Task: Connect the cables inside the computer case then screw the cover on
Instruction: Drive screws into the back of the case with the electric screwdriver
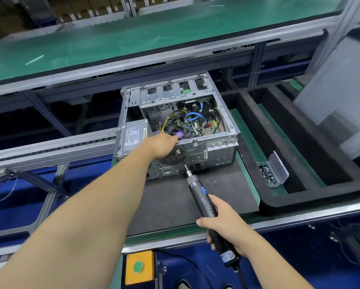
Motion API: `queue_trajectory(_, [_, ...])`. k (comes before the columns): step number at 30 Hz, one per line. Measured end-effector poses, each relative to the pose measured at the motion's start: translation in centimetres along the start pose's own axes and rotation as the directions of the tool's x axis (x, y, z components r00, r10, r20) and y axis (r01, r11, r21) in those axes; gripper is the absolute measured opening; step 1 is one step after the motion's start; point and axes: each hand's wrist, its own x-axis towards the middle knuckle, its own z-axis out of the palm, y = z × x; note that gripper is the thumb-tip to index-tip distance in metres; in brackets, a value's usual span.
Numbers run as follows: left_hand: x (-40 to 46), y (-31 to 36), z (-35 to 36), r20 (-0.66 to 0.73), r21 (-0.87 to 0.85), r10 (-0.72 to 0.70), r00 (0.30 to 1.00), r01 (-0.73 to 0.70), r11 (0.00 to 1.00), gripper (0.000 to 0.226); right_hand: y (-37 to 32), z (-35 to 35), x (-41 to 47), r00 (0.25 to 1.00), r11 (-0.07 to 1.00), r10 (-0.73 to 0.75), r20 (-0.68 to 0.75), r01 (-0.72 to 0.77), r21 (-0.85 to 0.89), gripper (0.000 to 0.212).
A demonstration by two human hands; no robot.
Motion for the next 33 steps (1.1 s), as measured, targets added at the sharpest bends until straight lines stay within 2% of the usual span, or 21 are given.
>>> queue_trajectory(2, [-0.2, -0.1, 0.7, -0.043, -0.009, -0.036, 0.998, 0.036, 0.999, 0.042, 0.0, -0.1, 0.0, 1.000, 1.000, 0.001, 0.007, -0.001, 0.005, 0.052])
queue_trajectory(6, [-0.3, 0.0, 0.4, -0.049, -0.194, -0.025, 0.998, 0.015, 0.981, 0.030, -0.2, -0.2, 0.1, 1.000, 1.000, -0.002, 0.002, 0.002, 0.004, 0.052])
queue_trajectory(9, [0.3, -0.3, 0.4, -0.034, -0.303, -0.038, 0.999, 0.026, 0.953, 0.032, -0.5, -0.2, 0.1, 1.000, 1.000, -0.013, 0.003, 0.013, 0.020, 0.050])
queue_trajectory(13, [1.0, -0.5, 0.1, -0.005, -0.442, 0.019, 1.000, -0.020, 0.897, 0.038, -0.9, -0.2, 0.1, 0.999, 0.999, -0.034, 0.009, 0.034, 0.018, 0.050])
queue_trajectory(20, [1.1, -0.7, 0.3, 0.030, -0.460, 0.024, 0.999, -0.008, 0.888, 0.050, -1.4, 0.0, 0.0, 0.998, 0.997, -0.068, 0.005, 0.068, 0.023, 0.046])
queue_trajectory(33, [1.2, -0.7, 0.2, 0.062, -0.482, 0.030, 0.998, 0.004, 0.876, 0.040, -2.2, 0.6, 0.2, 0.996, 0.994, -0.091, -0.010, 0.091, 0.053, 0.041])
